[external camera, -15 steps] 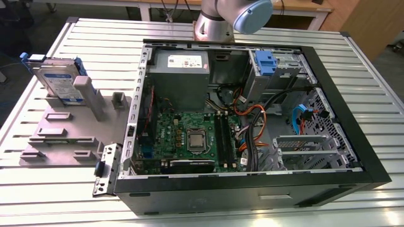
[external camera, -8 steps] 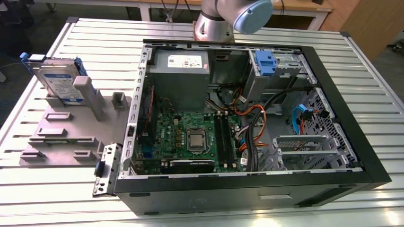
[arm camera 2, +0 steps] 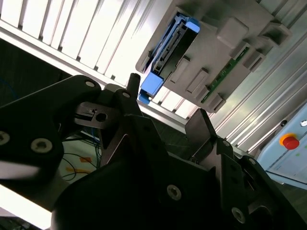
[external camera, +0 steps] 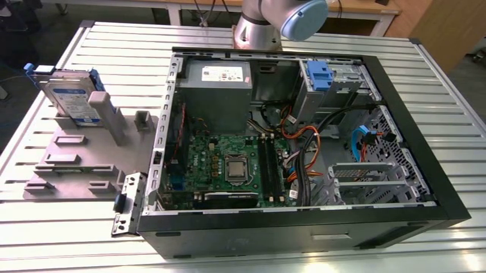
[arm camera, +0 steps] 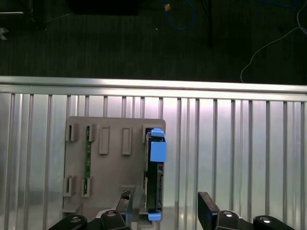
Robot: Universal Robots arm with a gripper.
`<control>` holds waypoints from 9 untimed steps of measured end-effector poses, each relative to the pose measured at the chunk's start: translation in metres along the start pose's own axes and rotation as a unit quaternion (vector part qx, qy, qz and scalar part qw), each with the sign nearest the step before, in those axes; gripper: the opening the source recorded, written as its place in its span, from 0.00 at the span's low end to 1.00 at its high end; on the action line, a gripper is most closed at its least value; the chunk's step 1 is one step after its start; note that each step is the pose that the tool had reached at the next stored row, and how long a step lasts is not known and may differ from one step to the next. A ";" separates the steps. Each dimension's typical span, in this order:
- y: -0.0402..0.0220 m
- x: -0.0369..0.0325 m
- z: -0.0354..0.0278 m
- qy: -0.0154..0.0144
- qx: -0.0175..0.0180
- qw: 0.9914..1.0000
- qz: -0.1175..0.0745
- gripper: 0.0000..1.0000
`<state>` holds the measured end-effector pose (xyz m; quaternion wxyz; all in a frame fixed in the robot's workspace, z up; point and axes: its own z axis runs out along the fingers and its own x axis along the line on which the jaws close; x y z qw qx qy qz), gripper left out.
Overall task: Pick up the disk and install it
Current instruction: 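Pick up the disk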
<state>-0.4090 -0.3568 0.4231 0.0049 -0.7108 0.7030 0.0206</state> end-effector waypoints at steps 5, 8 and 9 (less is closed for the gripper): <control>0.0000 0.0000 0.0001 0.000 0.000 1.000 0.000 0.65; 0.0000 0.0000 0.0008 0.000 0.000 1.000 0.000 0.65; 0.0000 0.0000 0.0013 0.000 0.000 1.000 0.000 0.65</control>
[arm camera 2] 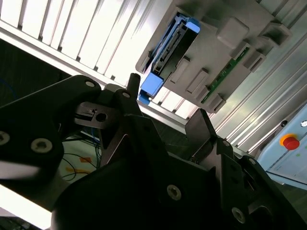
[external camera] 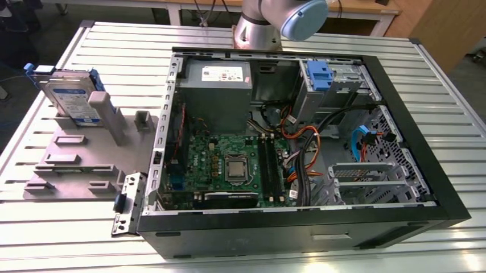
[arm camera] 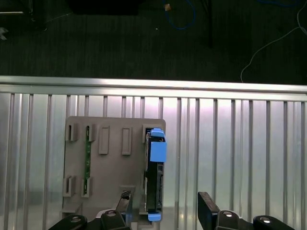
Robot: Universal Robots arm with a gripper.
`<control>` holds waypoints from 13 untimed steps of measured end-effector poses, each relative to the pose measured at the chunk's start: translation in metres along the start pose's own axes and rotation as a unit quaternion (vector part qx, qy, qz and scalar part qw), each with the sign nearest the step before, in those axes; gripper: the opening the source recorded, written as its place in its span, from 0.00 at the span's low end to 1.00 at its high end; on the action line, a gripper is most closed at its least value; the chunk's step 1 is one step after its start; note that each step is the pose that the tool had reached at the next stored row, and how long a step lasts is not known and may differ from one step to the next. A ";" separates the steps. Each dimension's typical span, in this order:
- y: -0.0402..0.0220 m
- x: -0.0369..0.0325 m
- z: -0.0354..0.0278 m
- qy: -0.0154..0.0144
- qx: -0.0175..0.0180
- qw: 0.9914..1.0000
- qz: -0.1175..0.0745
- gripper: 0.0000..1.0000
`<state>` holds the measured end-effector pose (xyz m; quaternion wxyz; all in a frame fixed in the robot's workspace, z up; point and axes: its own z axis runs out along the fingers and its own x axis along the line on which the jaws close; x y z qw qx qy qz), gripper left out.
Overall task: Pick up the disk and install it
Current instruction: 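Pick up the disk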
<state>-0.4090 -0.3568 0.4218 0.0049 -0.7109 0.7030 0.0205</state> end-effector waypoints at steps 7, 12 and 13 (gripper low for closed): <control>-0.0002 0.0003 0.0075 0.000 0.000 1.000 0.000 0.65; -0.0003 0.0004 0.0119 0.000 0.000 1.000 0.000 0.65; -0.0003 0.0005 0.0131 0.000 0.000 1.000 0.000 0.65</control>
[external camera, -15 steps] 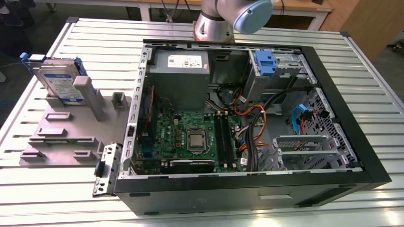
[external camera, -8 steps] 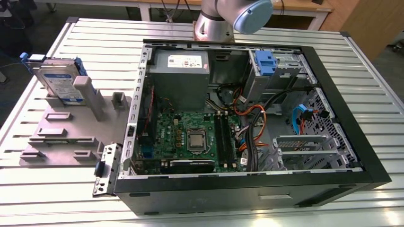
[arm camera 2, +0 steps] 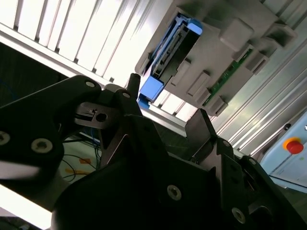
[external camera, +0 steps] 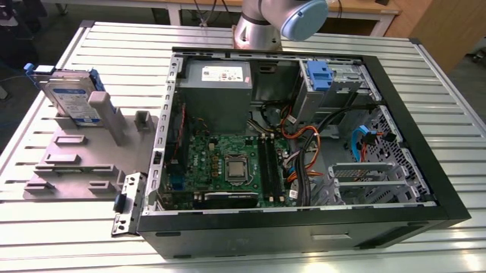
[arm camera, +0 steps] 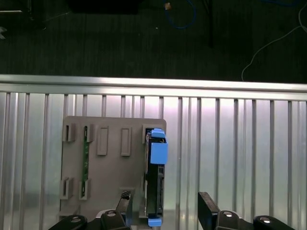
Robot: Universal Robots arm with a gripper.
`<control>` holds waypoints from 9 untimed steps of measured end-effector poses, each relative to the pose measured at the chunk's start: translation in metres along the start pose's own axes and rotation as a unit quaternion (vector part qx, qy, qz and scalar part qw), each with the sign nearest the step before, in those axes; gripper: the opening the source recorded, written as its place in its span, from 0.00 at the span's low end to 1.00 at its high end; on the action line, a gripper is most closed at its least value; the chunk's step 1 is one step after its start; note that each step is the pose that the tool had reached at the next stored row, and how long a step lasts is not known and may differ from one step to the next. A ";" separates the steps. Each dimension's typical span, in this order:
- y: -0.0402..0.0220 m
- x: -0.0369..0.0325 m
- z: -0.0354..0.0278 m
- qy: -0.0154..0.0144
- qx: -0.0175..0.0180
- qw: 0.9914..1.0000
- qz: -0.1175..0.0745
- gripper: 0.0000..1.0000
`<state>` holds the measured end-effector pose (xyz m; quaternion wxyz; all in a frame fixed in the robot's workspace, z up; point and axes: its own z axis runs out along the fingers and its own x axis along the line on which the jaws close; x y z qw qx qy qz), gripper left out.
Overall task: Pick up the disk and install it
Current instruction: 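Pick up the disk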
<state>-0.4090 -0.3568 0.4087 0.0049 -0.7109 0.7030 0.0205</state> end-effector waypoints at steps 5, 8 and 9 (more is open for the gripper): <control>-0.0002 0.0002 0.0055 0.000 0.000 1.000 0.000 0.65; -0.0002 0.0002 0.0067 0.000 0.000 1.000 0.000 0.65; -0.0002 0.0002 0.0068 0.000 0.000 1.000 0.000 0.65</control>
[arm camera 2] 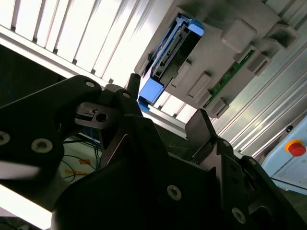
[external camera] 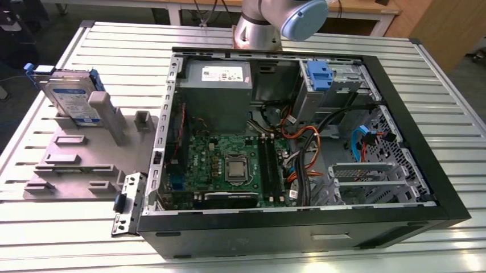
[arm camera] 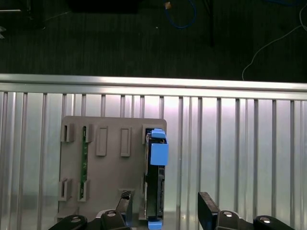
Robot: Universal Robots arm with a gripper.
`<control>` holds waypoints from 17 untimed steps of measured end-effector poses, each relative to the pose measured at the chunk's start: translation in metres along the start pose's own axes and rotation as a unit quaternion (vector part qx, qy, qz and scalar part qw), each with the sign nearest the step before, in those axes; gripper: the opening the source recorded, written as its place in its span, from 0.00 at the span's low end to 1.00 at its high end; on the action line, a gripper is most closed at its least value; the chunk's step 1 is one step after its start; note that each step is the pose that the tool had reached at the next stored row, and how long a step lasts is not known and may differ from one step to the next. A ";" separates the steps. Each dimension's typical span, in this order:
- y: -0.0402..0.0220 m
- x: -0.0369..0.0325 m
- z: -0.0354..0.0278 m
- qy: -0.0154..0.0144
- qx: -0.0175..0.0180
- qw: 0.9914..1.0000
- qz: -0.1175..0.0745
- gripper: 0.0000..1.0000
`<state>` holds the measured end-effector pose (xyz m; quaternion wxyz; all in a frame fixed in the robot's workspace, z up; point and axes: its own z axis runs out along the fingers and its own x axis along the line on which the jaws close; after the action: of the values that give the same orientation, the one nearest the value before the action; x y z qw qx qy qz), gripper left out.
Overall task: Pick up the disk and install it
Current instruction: 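Pick up the disk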
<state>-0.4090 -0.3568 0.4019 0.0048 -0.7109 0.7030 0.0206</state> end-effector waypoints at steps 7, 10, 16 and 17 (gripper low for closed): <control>0.0000 0.0000 0.0002 0.000 0.000 1.000 0.000 0.65; -0.0001 0.0000 0.0012 0.000 0.000 1.000 0.000 0.65; -0.0002 0.0003 0.0069 0.000 0.000 1.000 0.000 0.65; -0.0002 0.0003 0.0080 0.000 0.000 1.000 0.000 0.65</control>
<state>-0.4090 -0.3568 0.3939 0.0049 -0.7109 0.7030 0.0206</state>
